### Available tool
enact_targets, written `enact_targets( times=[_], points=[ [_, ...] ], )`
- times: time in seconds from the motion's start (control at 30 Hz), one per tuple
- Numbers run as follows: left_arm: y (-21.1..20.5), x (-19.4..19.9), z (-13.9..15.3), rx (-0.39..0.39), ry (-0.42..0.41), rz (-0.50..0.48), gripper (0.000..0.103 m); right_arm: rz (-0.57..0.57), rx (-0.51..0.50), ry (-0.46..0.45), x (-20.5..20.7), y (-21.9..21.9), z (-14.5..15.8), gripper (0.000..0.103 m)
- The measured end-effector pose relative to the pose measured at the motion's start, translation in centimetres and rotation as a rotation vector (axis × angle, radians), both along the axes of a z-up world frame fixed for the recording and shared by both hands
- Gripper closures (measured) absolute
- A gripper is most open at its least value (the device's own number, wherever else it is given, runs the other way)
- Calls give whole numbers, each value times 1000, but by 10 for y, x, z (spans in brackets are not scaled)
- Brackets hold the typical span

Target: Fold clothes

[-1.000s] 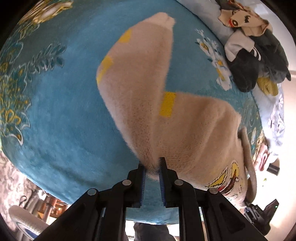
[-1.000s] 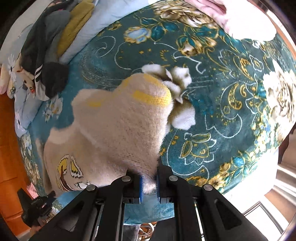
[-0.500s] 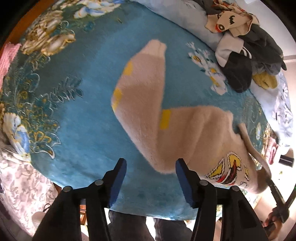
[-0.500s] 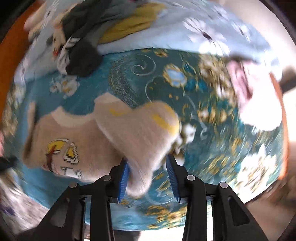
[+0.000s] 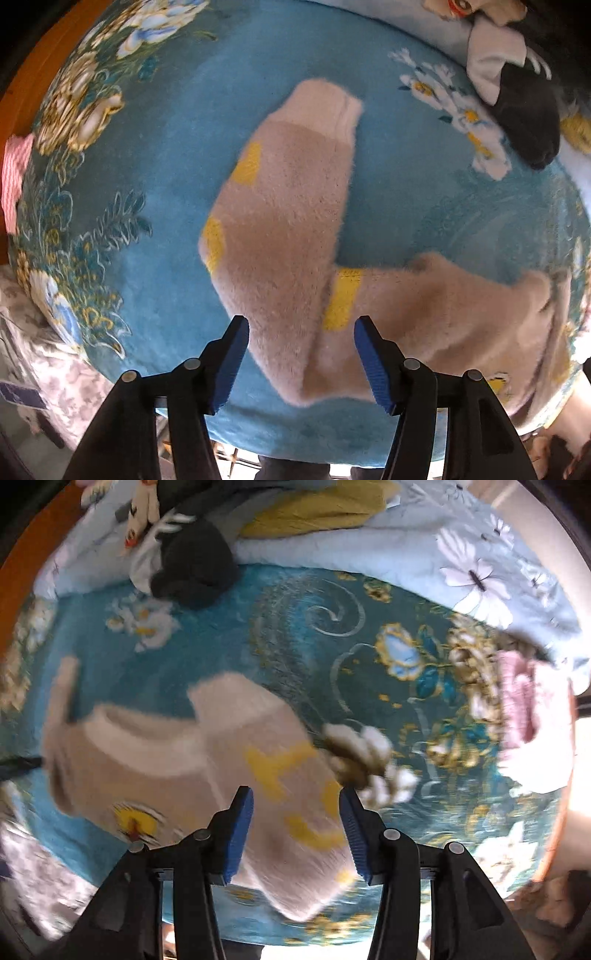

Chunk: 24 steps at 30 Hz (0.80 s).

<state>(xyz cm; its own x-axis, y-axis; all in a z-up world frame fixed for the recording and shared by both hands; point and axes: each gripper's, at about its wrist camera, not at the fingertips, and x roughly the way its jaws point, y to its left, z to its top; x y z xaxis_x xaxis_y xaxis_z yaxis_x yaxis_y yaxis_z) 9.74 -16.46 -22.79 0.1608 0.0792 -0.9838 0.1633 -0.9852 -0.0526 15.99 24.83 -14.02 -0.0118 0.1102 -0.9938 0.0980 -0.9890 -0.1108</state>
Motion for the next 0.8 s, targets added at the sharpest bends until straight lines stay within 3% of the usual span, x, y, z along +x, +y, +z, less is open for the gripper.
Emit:
enact_targets(
  times=[0.07,0.3,0.43,0.47,0.53,0.6,0.8],
  points=[
    [0,-2,-7,-16,-15,-11,40,-26,-58,-9,1,-3,-3,53],
    [-10,-5,-28,-63,-53,-29,40,-4,-21,-120,10,-20,-50,53],
    [-13,-6,-25,-61,-19,-55,40,-29,12,-139,15,-13,-65,54],
    [-15,-6,-23,-55,-4,-54,43,-43,13,-139,15,-9,-66,58],
    [-18,-5,-20,-27,17,-43,70,-41,0,-126,22,3,-64,85],
    [-22,-5,-17,-13,15,-29,86,-95,1,-104,22,19,-56,91],
    [-58,3,8,8,83,67,90,-286,12,-7,30,88,-20,97]
  ],
)
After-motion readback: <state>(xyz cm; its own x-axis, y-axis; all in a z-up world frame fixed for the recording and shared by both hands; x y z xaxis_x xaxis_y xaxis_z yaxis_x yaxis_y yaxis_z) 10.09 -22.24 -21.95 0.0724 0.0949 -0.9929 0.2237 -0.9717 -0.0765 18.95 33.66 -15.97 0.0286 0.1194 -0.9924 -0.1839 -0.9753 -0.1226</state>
